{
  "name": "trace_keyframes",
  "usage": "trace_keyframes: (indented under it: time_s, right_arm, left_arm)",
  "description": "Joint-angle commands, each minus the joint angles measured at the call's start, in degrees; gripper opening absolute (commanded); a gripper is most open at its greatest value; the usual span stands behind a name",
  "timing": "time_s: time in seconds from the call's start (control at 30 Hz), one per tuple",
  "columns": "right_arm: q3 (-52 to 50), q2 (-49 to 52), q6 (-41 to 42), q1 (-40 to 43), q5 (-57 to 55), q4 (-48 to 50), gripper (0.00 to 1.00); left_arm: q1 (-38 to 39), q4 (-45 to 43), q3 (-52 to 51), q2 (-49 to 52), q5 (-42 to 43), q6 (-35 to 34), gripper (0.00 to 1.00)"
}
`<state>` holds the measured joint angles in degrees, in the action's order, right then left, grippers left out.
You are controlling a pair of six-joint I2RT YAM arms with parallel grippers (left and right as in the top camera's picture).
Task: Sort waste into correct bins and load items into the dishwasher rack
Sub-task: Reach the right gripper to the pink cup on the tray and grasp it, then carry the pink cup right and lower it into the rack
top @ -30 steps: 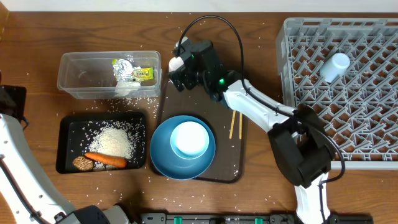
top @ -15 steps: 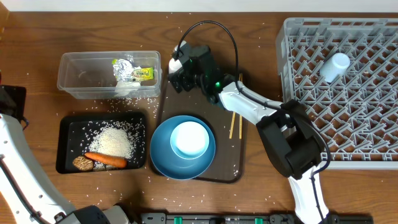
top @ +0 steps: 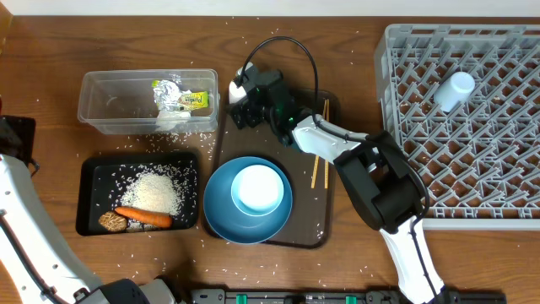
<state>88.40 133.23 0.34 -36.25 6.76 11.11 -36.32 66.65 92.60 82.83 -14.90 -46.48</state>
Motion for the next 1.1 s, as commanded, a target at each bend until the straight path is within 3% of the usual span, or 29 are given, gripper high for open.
trace_keyframes:
  time_s: [0.0,0.13,0.27,0.5,0.67,0.77,1.07]
  right_arm:
    - [1.6,0.2,1.1,-0.5,0.3,0.4,0.97]
    - [1.6,0.2,1.4,-0.5,0.1,0.5,0.72]
    - [1.8,0.1,2.3,-0.1,-0.6,0.2,0.72]
    - [1.9,-2.6,4.8,1.5,-0.6,-1.3,0.59]
    - [1.9,-9.1,5.7,5.0,-3.4,-6.4,0.55]
    - [1.9,-14.1,5.6,8.5,-4.0,-10.6,0.60]
    - [1.9,-31.0,5.6,26.8,-4.0,-24.7,0.65]
  left_arm:
    - [-0.3,0.2,0.3,0.1,0.2,0.1,0.98]
    - [-0.3,0.2,0.3,0.1,0.2,0.1,0.98]
    - [-0.3,0.2,0.3,0.1,0.2,0.1,0.98]
    - [-0.3,0.2,0.3,0.1,0.2,0.1,0.98]
    - [-0.3,0.2,0.3,0.1,0.2,0.1,0.98]
    - [-0.3,0.2,0.3,0.1,0.2,0.1,0.98]
    - [-0.3,0.2,0.3,0.1,0.2,0.1,0.98]
